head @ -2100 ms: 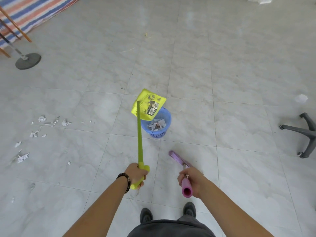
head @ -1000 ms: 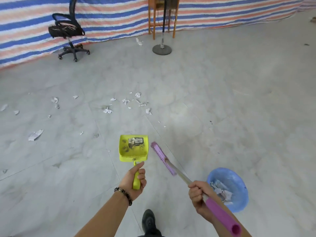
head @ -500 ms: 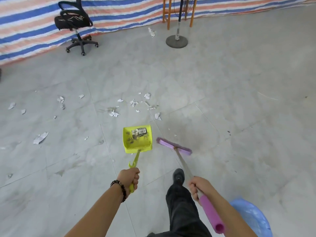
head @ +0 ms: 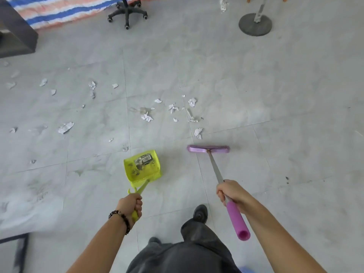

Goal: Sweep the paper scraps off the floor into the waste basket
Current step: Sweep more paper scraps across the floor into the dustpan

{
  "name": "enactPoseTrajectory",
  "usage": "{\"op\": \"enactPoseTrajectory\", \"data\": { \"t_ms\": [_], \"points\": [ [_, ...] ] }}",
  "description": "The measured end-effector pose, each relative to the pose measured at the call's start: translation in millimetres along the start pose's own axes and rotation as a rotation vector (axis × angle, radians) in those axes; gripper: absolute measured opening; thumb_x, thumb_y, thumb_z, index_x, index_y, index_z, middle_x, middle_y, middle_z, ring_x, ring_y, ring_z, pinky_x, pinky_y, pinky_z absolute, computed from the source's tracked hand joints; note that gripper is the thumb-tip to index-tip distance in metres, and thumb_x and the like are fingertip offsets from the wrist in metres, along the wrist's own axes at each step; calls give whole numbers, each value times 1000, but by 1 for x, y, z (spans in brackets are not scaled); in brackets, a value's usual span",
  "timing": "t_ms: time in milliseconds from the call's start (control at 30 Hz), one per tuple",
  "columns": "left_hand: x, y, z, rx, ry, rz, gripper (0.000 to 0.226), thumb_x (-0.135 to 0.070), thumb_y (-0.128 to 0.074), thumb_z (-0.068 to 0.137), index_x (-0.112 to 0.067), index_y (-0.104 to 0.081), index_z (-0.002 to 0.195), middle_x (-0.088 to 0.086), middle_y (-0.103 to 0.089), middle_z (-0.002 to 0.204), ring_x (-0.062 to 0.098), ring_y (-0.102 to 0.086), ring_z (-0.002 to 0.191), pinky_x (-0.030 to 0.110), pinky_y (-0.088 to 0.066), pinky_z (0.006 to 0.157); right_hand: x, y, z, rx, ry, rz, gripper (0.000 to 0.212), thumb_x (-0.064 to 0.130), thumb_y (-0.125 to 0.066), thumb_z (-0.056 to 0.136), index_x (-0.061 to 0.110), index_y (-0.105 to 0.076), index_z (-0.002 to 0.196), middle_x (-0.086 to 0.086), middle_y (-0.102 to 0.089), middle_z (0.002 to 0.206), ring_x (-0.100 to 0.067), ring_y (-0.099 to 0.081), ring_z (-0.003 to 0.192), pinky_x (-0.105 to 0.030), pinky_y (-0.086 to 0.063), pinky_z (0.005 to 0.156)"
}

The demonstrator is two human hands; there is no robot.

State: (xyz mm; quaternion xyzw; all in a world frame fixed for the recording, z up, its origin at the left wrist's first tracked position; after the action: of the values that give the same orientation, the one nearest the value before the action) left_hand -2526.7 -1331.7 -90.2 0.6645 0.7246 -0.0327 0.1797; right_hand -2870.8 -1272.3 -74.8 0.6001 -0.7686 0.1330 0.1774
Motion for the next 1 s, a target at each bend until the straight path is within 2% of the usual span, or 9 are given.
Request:
{"op": "enactPoseTrajectory", "data": {
  "t_ms": [100, 267, 400, 567, 667, 733, 833, 900, 1000],
  "points": [
    [-22, 2, 2, -60, -33, -79, 22, -3, -46, 92, -13, -44, 73, -2, -38, 54, 6, -30, 25, 13, -28, 30, 42, -13, 1, 54, 32, -106, 13, -7, -46, 80, 4, -48, 86, -6, -45, 51, -10, -40, 34, -18, -35, 36],
    [-60, 27, 12, -136, -81, -110, 20, -2, -46, 91, -9, -48, 72, 2, -41, 58, 7, -32, 25, 14, -30, 32, 67, -61, 20, 161, 34, -297, 13, -2, -46, 82, 6, -50, 91, -4, -46, 56, -12, -41, 42, -21, -36, 41],
    [-83, 67, 23, -190, -93, -183, 19, -2, -47, 90, -9, -47, 73, 4, -41, 59, 8, -32, 24, 14, -31, 32, 78, -124, 43, 244, -6, -341, 28, 1, -50, 89, 7, -52, 116, -3, -46, 58, -12, -42, 46, -24, -42, 45],
    [-108, 107, 45, -220, -87, -242, 20, -2, -47, 90, -9, -48, 71, 4, -42, 59, 8, -33, 25, 12, -31, 36, 102, -199, 70, 258, -3, -475, 45, -3, -50, 88, 1, -47, 133, -4, -46, 59, -10, -41, 40, -18, -36, 38],
    [-107, 128, 55, -250, -64, -310, 18, -3, -48, 89, -9, -49, 73, 3, -42, 59, 9, -33, 29, 13, -31, 35, 116, -246, 80, 312, 18, -589, 48, -4, -50, 86, 1, -48, 133, -6, -47, 60, -11, -42, 41, -20, -36, 38],
    [-102, 144, 60, -263, -49, -377, 17, -3, -49, 89, -9, -50, 73, 4, -42, 59, 9, -33, 29, 13, -31, 34, 130, -278, 87, 357, 36, -672, 41, -1, -50, 85, 4, -54, 126, -5, -48, 61, -11, -43, 43, -22, -38, 39],
    [-84, 164, 61, -299, -9, -477, 15, -4, -49, 90, -9, -51, 76, 4, -42, 60, 9, -33, 29, 13, -31, 36, 150, -315, 107, 389, 65, -771, 36, 2, -49, 86, 3, -53, 122, -6, -48, 63, -11, -43, 44, -22, -39, 40],
    [-68, 173, 60, -322, 19, -540, 12, -5, -50, 90, -9, -52, 79, 4, -43, 61, 11, -34, 34, 15, -32, 37, 163, -340, 124, 402, 84, -821, 33, 3, -49, 87, 9, -55, 119, -7, -48, 63, -11, -44, 43, -22, -40, 41],
    [-42, 176, 57, -372, 67, -594, 11, -4, -51, 89, -10, -50, 79, 3, -42, 60, 13, -32, 37, 16, -31, 38, 183, -381, 154, 429, 106, -820, 24, 12, -52, 95, 12, -52, 118, -13, -57, 68, -12, -48, 42, -21, -43, 40]
  ]
}}
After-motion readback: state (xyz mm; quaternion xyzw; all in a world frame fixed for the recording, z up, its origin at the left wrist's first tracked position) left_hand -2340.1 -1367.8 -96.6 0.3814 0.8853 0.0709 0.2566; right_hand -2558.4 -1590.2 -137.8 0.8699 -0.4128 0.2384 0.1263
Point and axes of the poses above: each hand's wrist, its own z-axis towards the middle knuckle, its own y-axis out of the back of the hand, x = y × z, the point moved 9 cm from there along z, towards the middle knuckle
